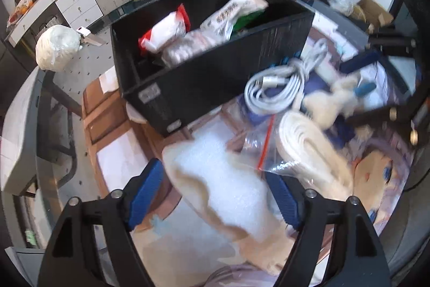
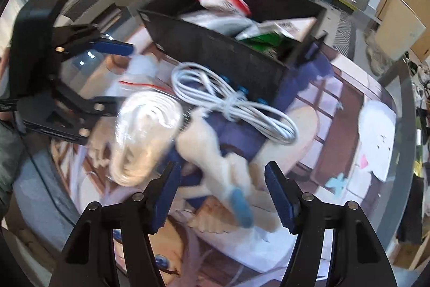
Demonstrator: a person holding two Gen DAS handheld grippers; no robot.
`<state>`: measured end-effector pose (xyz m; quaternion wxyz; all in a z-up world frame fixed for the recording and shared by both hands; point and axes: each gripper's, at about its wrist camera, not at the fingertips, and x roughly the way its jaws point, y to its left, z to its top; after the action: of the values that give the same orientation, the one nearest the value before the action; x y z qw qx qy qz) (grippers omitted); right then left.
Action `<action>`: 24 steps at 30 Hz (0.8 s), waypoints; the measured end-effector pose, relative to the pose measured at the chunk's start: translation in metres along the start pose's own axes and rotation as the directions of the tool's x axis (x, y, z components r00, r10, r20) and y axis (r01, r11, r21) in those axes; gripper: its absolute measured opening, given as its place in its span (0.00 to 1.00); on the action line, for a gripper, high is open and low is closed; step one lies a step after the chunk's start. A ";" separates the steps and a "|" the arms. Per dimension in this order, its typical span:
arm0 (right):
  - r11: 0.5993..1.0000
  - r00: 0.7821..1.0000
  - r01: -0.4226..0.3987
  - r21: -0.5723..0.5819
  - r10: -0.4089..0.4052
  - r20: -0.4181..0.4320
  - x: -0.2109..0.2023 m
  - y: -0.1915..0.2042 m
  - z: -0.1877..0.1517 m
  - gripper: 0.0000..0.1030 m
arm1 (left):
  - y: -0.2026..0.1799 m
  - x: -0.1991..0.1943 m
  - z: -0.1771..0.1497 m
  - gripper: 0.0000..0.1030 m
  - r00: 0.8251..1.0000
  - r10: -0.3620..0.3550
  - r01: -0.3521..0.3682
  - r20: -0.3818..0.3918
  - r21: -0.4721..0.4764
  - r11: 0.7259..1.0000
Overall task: Organize soft objects
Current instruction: 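Grasp the white foam sheet with the left gripper while the right grasps the plush toy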
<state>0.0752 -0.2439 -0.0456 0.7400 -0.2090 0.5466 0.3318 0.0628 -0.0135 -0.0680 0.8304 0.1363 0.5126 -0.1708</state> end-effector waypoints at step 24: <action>0.989 0.996 -0.053 -0.136 0.043 -0.076 -0.002 0.026 -0.029 0.29 | 0.014 -0.002 -0.005 0.38 0.999 0.029 -0.029 -0.020 -0.029 0.999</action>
<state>0.0365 -0.2455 -0.0514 0.6950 -0.2586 0.5538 0.3786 0.0635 0.0016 -0.0678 0.8297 0.1333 0.5209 -0.1499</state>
